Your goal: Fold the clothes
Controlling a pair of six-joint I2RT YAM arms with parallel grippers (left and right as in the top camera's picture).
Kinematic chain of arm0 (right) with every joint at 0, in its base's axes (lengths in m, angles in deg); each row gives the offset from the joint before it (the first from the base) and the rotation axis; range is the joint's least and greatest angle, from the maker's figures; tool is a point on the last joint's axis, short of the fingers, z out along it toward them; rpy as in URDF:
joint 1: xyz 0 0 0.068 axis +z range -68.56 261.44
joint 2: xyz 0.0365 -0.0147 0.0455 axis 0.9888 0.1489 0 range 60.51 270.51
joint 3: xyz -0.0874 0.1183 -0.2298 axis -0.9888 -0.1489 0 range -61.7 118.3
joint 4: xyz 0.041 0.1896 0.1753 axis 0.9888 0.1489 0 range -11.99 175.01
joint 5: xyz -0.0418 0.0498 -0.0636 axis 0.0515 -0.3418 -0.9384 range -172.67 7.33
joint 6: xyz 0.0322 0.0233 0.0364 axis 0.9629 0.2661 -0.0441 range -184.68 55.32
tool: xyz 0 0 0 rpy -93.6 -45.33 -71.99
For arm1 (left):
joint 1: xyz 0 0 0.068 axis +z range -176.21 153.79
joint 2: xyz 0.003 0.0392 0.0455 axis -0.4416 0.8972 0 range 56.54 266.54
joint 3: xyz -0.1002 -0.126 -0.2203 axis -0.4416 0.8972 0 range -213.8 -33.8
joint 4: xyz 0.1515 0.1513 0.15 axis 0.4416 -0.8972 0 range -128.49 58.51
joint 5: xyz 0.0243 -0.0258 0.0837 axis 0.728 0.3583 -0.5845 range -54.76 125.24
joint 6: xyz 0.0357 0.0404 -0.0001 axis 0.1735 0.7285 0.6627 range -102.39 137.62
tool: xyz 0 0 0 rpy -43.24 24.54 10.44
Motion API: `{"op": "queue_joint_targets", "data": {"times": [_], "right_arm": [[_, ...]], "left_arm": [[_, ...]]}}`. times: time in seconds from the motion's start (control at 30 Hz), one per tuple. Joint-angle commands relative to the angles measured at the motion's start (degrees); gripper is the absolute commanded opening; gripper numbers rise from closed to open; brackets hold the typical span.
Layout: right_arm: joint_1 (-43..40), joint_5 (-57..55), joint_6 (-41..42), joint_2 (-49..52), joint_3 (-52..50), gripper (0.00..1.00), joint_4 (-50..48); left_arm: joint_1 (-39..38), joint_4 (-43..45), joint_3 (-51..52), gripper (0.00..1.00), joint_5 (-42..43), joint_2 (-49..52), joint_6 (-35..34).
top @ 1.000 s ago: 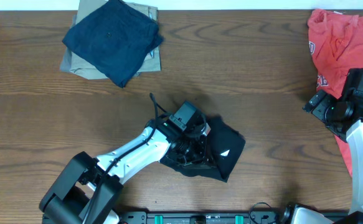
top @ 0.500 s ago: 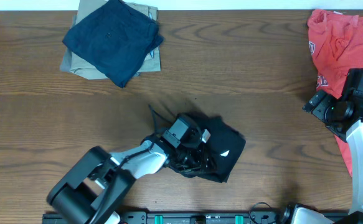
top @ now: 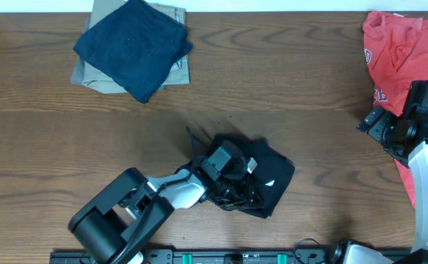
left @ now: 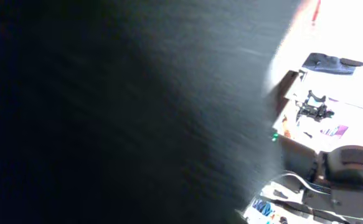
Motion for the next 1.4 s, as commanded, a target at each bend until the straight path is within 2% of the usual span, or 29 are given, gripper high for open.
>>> {"op": "queue_joint_targets", "data": {"times": [0.0, 0.13, 0.2, 0.33, 0.47, 0.57, 0.7, 0.87, 1.07, 1.23, 1.37], "right_arm": [[-0.3, 0.0, -0.3, -0.5, 0.3, 0.99, 0.0], [-0.3, 0.0, -0.3, -0.5, 0.3, 0.99, 0.0], [-0.3, 0.0, -0.3, -0.5, 0.3, 0.99, 0.0], [-0.3, 0.0, -0.3, -0.5, 0.3, 0.99, 0.0], [-0.3, 0.0, -0.3, -0.5, 0.3, 0.99, 0.0], [-0.3, 0.0, -0.3, -0.5, 0.3, 0.99, 0.0], [-0.3, 0.0, -0.3, -0.5, 0.3, 0.99, 0.0], [-0.3, 0.0, -0.3, -0.5, 0.3, 0.99, 0.0], [-0.3, 0.0, -0.3, -0.5, 0.3, 0.99, 0.0], [-0.3, 0.0, -0.3, -0.5, 0.3, 0.99, 0.0], [-0.3, 0.0, -0.3, -0.5, 0.3, 0.99, 0.0]], "left_arm": [[0.1, 0.3, -0.6, 0.17, 0.2, -5.7, -0.3], [1.3, 0.0, -0.6, 0.17, 0.2, -12.8, -0.3], [3.3, -1.4, -0.6, 0.25, 0.2, -16.3, 0.3], [10.2, -7.8, -0.6, 0.3, -0.2, -21.3, 4.6], [18.7, -16.6, -0.6, 0.31, -2.9, -21.5, 10.9], [22.6, -19.1, -0.6, 0.32, -3.3, -19.3, 14.8], [23.6, -16.8, -0.6, 0.32, -3.0, -14.6, 16.9], [23.5, -7.4, -0.6, 0.32, 1.9, -6.4, 17.6], [23.5, -4.1, -0.6, 0.31, 3.3, 2.5, 17.2], [23.5, -4.0, -0.8, 0.32, 3.2, 1.3, 18.8], [23.5, -4.2, -1.2, 0.31, 3.1, -3.7, 17.0]]}}
